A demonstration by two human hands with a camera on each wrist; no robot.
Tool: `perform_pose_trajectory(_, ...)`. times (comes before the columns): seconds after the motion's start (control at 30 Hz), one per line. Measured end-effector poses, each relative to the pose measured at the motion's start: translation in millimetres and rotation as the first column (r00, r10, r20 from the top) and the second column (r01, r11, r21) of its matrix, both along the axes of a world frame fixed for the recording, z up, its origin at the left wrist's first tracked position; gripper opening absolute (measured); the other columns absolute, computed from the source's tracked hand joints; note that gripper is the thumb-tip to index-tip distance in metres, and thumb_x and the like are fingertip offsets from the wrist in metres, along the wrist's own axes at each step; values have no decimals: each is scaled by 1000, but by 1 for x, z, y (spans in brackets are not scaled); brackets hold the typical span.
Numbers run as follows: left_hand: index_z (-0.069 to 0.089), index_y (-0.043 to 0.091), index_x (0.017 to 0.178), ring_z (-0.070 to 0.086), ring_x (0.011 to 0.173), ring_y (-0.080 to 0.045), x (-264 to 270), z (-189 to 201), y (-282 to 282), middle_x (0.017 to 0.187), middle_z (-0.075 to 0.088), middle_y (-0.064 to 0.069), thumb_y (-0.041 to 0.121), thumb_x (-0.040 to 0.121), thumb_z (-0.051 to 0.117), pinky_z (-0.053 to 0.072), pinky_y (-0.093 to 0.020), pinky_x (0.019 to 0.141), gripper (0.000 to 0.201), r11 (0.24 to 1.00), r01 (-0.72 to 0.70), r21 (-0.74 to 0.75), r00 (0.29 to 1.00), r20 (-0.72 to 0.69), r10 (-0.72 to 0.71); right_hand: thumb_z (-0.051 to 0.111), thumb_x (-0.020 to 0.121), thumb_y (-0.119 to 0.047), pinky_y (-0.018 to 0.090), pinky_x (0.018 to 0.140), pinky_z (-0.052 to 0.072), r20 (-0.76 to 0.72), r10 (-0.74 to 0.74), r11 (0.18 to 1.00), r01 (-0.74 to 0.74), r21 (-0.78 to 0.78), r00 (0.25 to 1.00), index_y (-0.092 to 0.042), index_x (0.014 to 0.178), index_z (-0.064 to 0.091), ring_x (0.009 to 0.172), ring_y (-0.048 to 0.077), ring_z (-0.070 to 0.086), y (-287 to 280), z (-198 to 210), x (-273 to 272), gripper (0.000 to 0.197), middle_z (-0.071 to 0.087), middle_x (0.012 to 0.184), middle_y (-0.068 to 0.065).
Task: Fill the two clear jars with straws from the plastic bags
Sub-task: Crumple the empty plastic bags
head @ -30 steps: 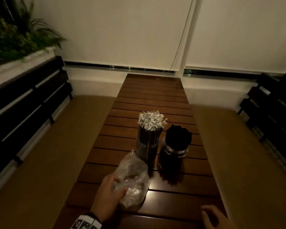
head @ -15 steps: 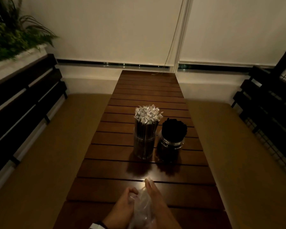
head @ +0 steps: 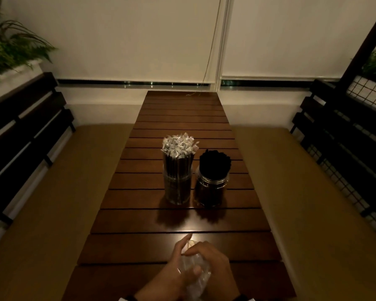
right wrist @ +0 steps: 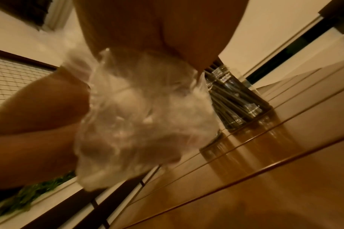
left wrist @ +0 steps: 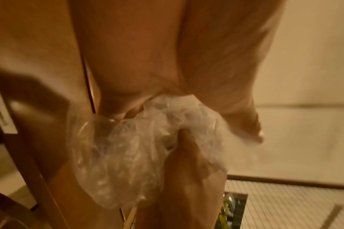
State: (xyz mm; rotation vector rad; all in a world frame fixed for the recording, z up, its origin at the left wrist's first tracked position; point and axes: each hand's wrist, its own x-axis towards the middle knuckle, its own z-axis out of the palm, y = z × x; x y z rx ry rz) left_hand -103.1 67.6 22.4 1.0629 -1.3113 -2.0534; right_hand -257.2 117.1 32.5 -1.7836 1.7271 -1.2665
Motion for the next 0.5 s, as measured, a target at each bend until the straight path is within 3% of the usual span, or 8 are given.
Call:
perform_pose_trajectory(0.07,36,14,136,67,105,-13,-15,17,3,117,67,-4,38,65,86,53,-25,85,90,995,86,43,996,-22,-85,59,80,-37,14,70,52,23,-38,999,37,32,999,-55,104,57,79,-2,63,4,7,4,29,65,85,-16)
perform_pose_trajectory(0.13,41,11,134,66,110,-28,-15,26,3,119,68,-16,23,72,84,55,-32,89,76,992,128,-20,990,-52,-129,61,83,-39,11,82,44,8,18,984,-19,179,1000,-78,116,33,98,-3,57,8,8,-2,58,60,103,-23)
perform_pose_trajectory(0.2,46,12,129,63,113,-38,-15,25,-1,120,66,-23,21,67,87,55,-41,92,75,993,114,20,988,-103,-112,59,78,-40,19,93,39,-123,46,990,-29,135,991,-70,135,27,112,0,51,14,11,-13,71,54,122,-25)
perform_pose_trajectory(0.27,50,16,123,64,110,-41,-17,27,-4,116,68,-23,17,71,81,55,-45,90,61,996,40,77,994,-102,-32,61,78,-46,23,103,32,-171,24,995,-8,99,985,-61,143,27,133,2,40,23,11,-21,75,39,146,-27)
perform_pose_trajectory(0.33,52,20,121,67,106,-37,-19,28,-3,113,70,-19,3,83,65,57,-43,84,43,997,41,71,993,-114,-33,68,76,-62,27,114,21,-143,107,984,-83,160,984,-67,144,17,151,1,10,30,16,-24,85,12,159,-31)
perform_pose_trajectory(0.4,54,18,121,71,98,-32,-24,31,-1,106,74,-15,-5,86,59,59,-37,76,42,994,91,62,990,-114,-84,68,68,-79,34,120,18,-165,250,947,-206,247,954,-70,142,2,152,2,-9,35,8,-28,99,-11,159,-34)
perform_pose_trajectory(0.43,54,17,119,72,92,-27,-29,29,2,100,75,-12,-11,85,59,59,-33,71,44,992,115,55,989,-102,-109,69,67,-80,35,120,21,-156,284,939,-242,246,946,-69,143,4,153,5,-8,37,6,-31,101,-13,160,-32)
perform_pose_trajectory(0.5,52,15,121,72,88,-21,-42,35,14,95,75,-10,-14,76,56,58,-28,69,53,989,148,22,988,-46,-147,73,74,-70,29,116,33,-160,241,970,-232,75,957,-59,147,24,154,8,12,42,-1,-35,89,3,164,-21)
